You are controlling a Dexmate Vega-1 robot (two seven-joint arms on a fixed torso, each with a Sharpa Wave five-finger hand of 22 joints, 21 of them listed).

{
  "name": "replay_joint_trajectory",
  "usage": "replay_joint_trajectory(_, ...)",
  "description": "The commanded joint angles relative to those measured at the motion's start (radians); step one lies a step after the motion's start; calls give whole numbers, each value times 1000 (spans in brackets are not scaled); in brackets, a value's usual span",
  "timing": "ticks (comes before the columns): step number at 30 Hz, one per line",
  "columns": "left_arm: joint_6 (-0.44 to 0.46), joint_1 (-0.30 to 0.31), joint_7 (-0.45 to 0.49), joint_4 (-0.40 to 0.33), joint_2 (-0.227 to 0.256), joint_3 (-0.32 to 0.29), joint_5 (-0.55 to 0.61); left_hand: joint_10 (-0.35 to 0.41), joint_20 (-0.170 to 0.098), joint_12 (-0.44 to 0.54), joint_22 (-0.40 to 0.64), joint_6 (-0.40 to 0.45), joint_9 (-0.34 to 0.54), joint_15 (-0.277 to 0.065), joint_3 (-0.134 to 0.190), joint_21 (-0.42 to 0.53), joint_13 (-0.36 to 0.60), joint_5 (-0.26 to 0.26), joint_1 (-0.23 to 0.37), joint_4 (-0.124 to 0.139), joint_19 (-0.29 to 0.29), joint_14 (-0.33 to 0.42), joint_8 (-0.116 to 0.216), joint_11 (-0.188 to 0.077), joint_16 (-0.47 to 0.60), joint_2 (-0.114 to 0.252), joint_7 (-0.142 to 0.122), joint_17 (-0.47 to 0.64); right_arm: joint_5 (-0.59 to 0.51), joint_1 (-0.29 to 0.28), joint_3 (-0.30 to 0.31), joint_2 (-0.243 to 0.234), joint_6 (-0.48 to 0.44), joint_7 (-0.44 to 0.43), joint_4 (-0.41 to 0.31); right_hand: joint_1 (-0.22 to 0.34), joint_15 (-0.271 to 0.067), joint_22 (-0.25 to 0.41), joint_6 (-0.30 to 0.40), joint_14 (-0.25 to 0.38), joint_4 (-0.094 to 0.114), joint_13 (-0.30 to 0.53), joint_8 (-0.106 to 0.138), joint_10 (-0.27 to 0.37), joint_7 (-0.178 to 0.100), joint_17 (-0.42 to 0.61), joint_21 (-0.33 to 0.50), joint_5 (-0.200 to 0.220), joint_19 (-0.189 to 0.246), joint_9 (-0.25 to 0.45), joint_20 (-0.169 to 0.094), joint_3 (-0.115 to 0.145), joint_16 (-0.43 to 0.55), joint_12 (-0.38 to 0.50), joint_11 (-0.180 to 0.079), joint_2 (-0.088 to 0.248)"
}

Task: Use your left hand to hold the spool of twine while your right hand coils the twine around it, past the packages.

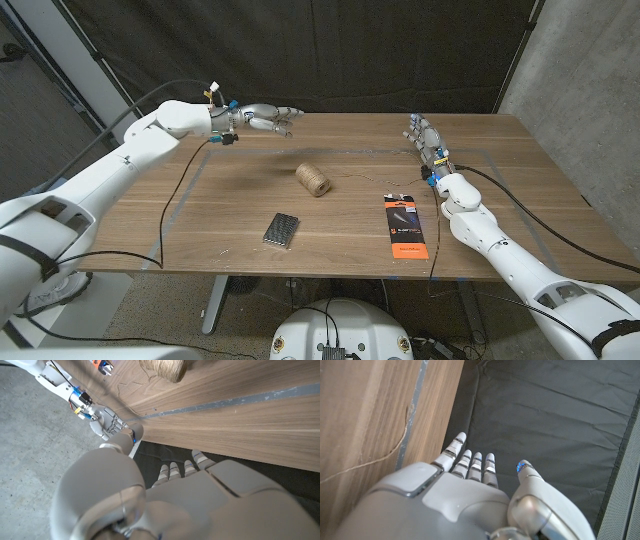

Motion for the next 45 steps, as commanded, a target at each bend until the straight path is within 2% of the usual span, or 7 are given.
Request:
replay_joint_trajectory(1, -24, -54, -65, 13, 3, 30, 52, -13, 7, 7, 3, -17, 4, 7, -4, 0, 5, 11, 16, 1, -5, -2, -4, 3, 6, 0, 2, 3, -4, 1, -2, 12, 3, -19, 5, 3, -5, 5, -10, -6, -4, 4, -3, -8, 0, 0, -7, -2, 2, 3, -23, 3, 4, -5, 3, -2)
replay_joint_trajectory(13, -7, -63, -95, -40, 24, 43, 92, -51, 15, 12, 3, -55, 7, 21, -11, -2, 20, 14, 42, 1, -30, -21, -4, 14, 5, -6, 14, 7, -13, -14, 4, 9, 6, -49, -18, 4, -3, 5, -27, -14, -6, 4, -8, -15, 1, 0, -13, -3, 0, 3, -22, 3, 4, -5, 4, -1)
replay_joint_trajectory(21, 10, -77, -130, -77, 40, 54, 125, -63, 33, 31, 6, -117, 8, 28, -16, 0, 40, 14, 70, 3, -45, -19, -11, 31, 11, 1, 45, 16, -17, -27, 5, 6, 4, -64, -36, 6, -2, 5, -35, -16, -10, 4, -9, -23, 2, -1, -18, -3, 0, 3, -23, 4, 5, -6, 7, 0)
replay_joint_trajectory(25, 10, -90, -150, -89, 45, 62, 147, -70, 38, 36, 6, -136, 8, 33, -17, -1, 47, 14, 79, 3, -55, -26, -12, 37, 10, 4, 50, 19, -20, -31, 4, 13, 9, -73, -39, 8, -1, 5, -40, -19, -12, 4, -10, -25, 1, -1, -20, -3, -1, 3, -22, 4, 5, -6, 5, 1)
replay_joint_trajectory(28, 7, -97, -155, -96, 44, 66, 161, -81, 42, 40, 7, -150, 9, 37, -19, -2, 54, 14, 87, 4, -65, -34, -11, 44, 10, 7, 61, 22, -23, -34, 4, 14, 10, -82, -43, 9, -1, 5, -43, -21, -13, 4, -10, -29, 1, -1, -22, -3, -1, 3, -22, 5, 5, -6, 5, 1)
replay_joint_trajectory(45, -17, -154, -186, -118, 21, 116, 295, -98, 55, 70, 10, -182, 18, 53, -14, 2, 88, 18, 133, 4, -87, -40, 0, 58, 23, 33, 70, 40, -35, -41, 12, 23, 21, -124, -45, 9, 4, 6, -66, -40, -17, 4, -12, -61, -1, 0, -36, -6, -7, 4, -20, 5, 4, -10, 6, 3)
